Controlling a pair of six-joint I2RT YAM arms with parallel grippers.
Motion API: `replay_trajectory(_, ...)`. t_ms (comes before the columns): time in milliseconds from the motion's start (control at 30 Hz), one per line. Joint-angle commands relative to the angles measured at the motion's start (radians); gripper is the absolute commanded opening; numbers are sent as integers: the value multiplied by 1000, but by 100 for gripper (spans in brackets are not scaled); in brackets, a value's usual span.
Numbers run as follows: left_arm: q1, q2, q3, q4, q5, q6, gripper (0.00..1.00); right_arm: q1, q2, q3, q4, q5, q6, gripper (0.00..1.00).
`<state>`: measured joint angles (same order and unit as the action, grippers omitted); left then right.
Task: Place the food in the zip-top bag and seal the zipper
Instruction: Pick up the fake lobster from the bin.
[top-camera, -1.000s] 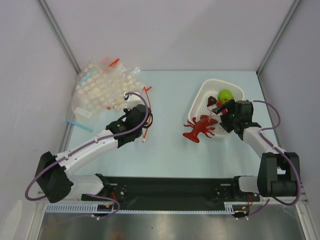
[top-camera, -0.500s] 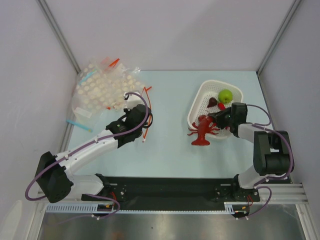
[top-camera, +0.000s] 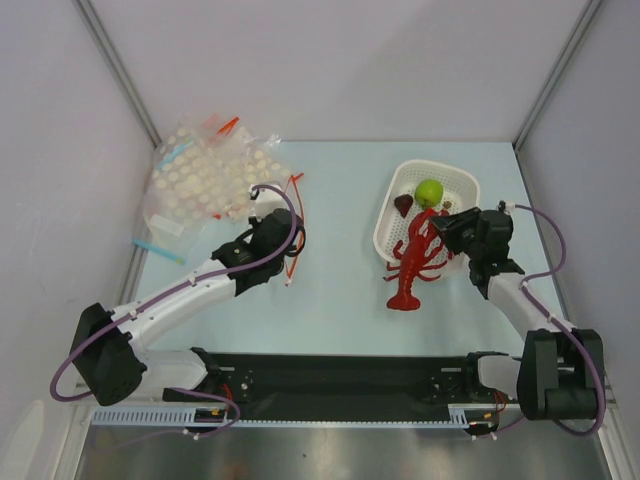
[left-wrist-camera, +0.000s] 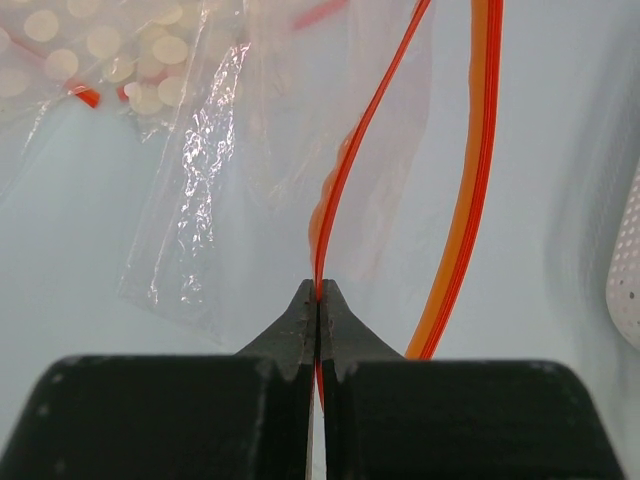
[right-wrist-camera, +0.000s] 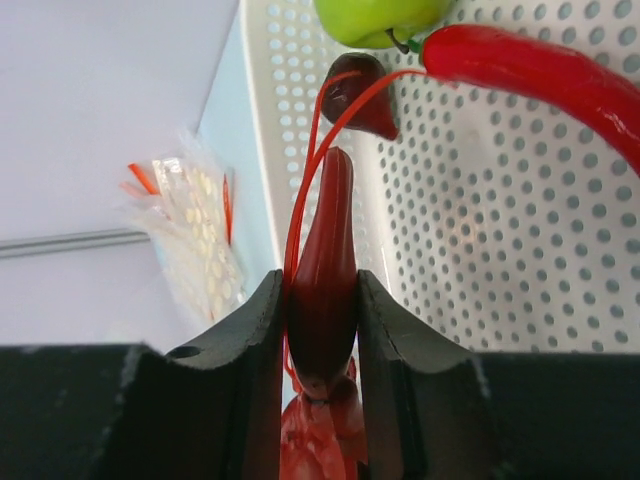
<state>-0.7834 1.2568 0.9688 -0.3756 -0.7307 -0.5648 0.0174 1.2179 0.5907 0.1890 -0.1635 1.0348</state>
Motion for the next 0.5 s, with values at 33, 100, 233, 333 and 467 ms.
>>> replay_trajectory(33, -8, -2, 31, 17, 98, 22, 0, -5, -127, -23, 47, 35, -4, 0)
replay_trajectory(100, -16, -2, 47, 6, 138, 14, 0, -5, -199, -35, 53, 39, -7, 0)
replay_trajectory(233, -23, -10, 77, -45, 237, -29, 0, 0, -339, -54, 49, 51, -19, 0)
replay_trajectory(333, -33, -19, 100, -65, 306, -41, 0, 18, -461, -66, 30, 87, -33, 0)
replay_trajectory(467, -46, -28, 113, -80, 370, -49, 0, 41, -576, -78, 32, 108, -39, 0)
